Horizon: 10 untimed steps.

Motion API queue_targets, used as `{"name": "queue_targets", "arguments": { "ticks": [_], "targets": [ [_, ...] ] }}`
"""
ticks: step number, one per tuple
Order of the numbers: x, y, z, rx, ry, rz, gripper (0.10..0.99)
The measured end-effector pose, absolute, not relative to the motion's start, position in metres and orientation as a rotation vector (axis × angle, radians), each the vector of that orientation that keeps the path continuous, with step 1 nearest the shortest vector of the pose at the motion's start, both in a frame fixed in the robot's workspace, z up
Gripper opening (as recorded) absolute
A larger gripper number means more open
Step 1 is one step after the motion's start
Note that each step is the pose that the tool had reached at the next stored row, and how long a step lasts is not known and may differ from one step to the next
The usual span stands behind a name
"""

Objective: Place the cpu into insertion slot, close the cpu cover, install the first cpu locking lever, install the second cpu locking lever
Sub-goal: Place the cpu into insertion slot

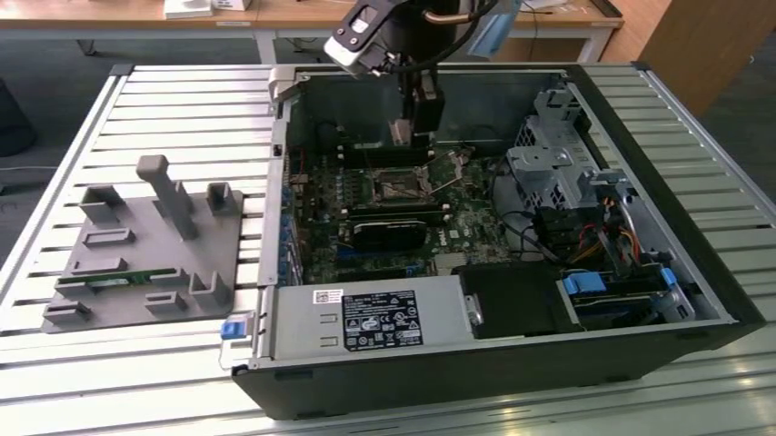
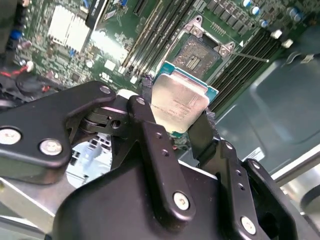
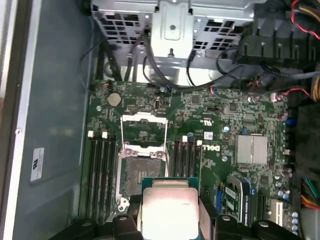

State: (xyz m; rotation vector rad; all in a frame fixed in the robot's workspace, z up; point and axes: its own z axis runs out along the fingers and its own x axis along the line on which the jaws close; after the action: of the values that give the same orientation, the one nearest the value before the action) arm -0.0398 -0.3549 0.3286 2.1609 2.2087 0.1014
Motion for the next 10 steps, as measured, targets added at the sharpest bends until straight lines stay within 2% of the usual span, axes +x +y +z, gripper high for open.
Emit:
{"name": "queue_targets", "arguments": {
  "ticks": [10],
  "targets": [
    [-0.04,-0.345,0.316,2.218,2.148,0.101,0.537]
  ]
}}
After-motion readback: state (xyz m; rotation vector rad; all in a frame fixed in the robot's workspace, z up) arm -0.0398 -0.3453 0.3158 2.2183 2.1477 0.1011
